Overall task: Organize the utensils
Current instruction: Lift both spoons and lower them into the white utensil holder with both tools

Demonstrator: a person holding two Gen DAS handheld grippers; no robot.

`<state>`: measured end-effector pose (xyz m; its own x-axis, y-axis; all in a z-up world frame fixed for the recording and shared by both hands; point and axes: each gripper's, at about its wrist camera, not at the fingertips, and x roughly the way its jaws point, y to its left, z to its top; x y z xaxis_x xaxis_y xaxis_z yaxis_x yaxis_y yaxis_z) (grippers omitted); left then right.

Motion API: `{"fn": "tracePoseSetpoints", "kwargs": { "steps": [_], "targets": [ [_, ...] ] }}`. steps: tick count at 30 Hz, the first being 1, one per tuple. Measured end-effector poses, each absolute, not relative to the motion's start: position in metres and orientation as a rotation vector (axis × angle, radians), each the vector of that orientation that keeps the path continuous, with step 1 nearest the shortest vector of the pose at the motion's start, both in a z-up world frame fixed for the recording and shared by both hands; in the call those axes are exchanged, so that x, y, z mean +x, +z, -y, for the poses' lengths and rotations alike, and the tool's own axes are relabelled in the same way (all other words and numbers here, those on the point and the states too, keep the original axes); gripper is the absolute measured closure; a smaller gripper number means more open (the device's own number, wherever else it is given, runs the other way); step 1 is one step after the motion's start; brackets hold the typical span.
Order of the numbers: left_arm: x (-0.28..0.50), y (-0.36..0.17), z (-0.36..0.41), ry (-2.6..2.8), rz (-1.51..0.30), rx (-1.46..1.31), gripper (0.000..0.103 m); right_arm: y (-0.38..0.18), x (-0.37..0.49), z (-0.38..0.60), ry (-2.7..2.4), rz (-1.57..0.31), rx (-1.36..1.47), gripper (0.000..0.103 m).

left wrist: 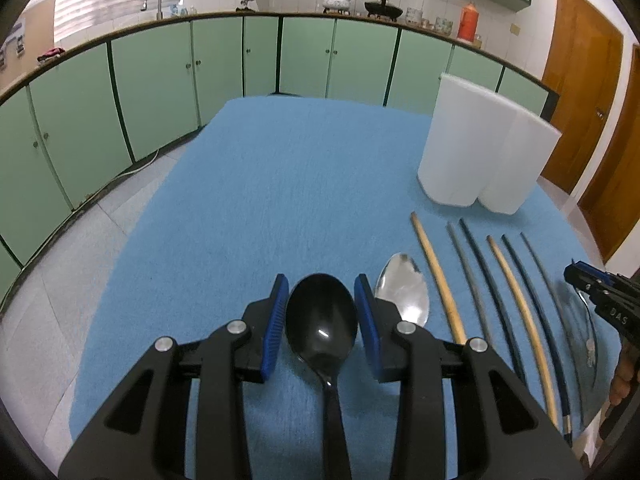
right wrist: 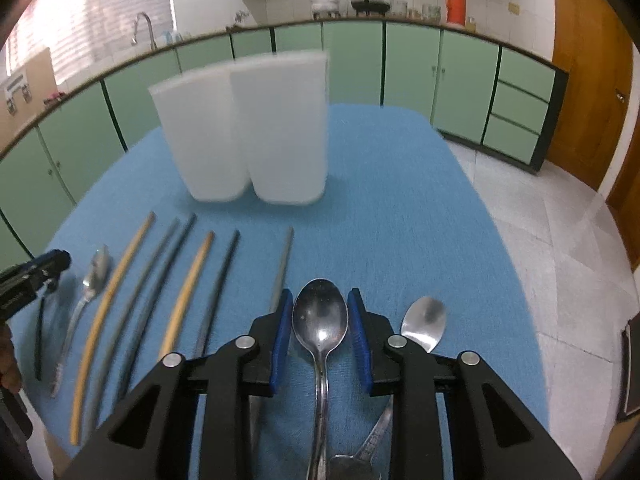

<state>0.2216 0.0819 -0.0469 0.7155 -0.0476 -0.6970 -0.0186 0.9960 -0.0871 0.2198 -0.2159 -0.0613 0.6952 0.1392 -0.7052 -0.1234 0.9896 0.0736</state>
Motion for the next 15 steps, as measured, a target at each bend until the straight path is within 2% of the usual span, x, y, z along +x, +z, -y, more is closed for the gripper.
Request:
{"fn": "tracePoseSetpoints", "kwargs": {
  "steps": [15],
  "targets": [
    [0.189,0.016,-0.074,-0.094,-0.526,-0.139,0.07,0.012,0.182,0.227,0.217,-0.519,0.068,0.075]
  ]
}}
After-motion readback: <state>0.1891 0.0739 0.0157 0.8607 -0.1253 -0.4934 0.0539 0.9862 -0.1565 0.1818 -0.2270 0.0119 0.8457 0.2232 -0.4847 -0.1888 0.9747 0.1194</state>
